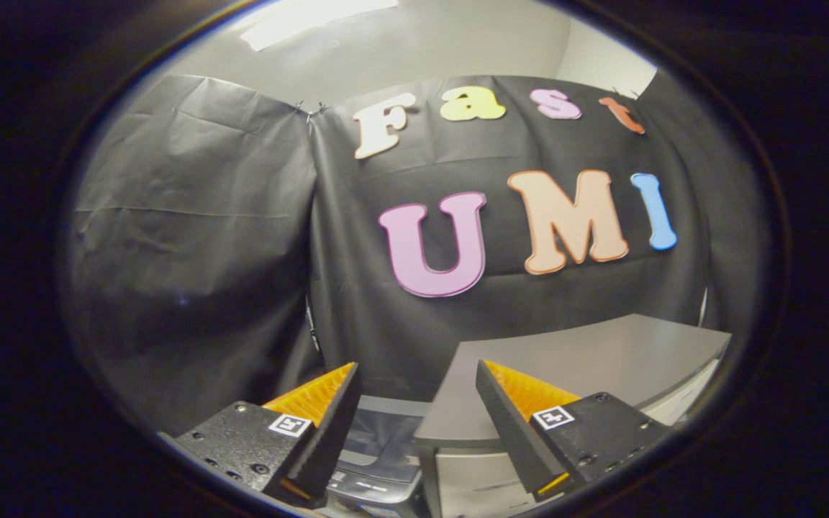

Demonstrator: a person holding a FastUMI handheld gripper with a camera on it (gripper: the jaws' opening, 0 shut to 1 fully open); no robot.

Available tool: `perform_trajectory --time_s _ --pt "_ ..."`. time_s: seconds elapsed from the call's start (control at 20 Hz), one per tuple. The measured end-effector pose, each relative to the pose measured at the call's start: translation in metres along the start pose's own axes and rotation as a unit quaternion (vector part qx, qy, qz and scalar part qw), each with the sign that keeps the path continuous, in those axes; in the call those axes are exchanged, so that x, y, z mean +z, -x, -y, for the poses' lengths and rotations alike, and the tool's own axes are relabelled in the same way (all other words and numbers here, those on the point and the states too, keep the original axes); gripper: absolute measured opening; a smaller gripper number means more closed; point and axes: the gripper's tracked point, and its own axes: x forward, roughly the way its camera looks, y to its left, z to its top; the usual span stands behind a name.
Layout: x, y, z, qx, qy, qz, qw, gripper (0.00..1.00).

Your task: Put the clothes into the washing machine and then close the washing machine lid.

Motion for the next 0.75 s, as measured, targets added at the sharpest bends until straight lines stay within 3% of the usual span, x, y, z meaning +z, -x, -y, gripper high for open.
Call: perform_trajectory --time_s 0.25,0.5,0.75 --pt "-0.013 0.051 0.042 -0.018 -0.007 0.035 0.999 0.96" --pt "-0.045 0.1 0.072 -0.051 0.052 0.052 0.996 0.96" --pt "-0.074 0.129 0.076 -0.047 0.051 0.073 0.995 0.95"
